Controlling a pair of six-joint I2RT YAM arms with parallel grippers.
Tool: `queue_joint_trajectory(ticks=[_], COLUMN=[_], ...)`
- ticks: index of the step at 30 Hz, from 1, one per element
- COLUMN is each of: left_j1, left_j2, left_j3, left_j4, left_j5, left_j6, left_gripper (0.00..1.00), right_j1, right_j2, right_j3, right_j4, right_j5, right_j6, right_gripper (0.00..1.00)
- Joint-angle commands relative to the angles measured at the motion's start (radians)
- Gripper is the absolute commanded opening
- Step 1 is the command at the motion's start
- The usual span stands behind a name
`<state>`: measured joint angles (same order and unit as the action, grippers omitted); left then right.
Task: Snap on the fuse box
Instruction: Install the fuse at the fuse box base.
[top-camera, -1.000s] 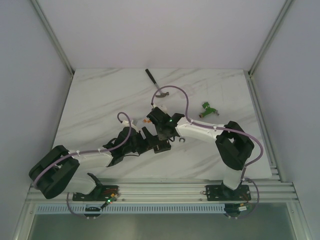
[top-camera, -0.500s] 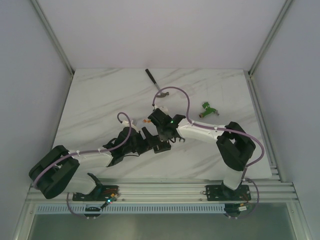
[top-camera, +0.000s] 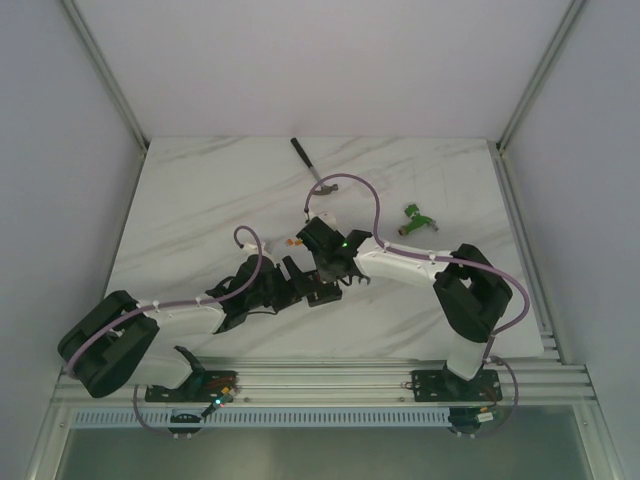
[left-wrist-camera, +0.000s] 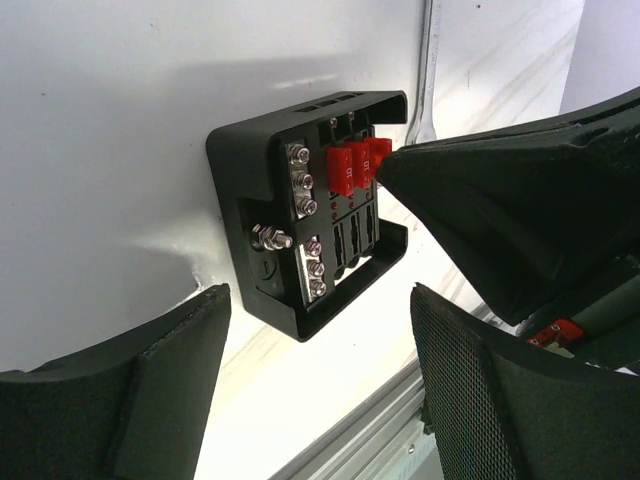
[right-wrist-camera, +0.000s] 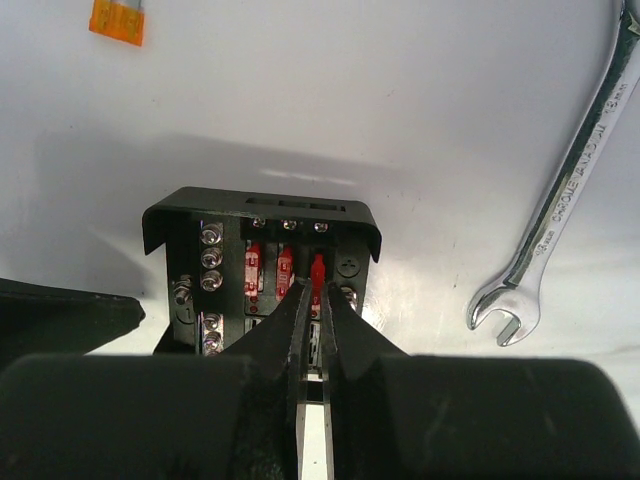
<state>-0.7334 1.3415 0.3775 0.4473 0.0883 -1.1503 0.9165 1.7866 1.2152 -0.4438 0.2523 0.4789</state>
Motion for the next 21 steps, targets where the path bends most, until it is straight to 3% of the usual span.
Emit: queue_joint_trajectory(ticks=[1,8,21], left_j1=[-0.003,0.006,0.014], left_j2=[-0.016,-0.007,-0.002], left_j3=[0.012,0.013,0.017], left_j4=[-0.037,-0.048,-0.073], left_j5=[-0.029,-0.029,-0.029], left_j6=[0.01,0.006,0.009], left_gripper=[0.81,0.81,0.81], right_j1=[-0.004,-0.002,-0.002], right_j2=[0.039,0.084,0.029], right_j3=[-0.04,-0.056,-0.065], right_j4=[-0.039,-0.06,-0.103], right_j5=[-0.012,-0.038,0.06], right_j6=[-0.035,-0.068,-0.186], right_gripper=[0.0,0.0,0.0])
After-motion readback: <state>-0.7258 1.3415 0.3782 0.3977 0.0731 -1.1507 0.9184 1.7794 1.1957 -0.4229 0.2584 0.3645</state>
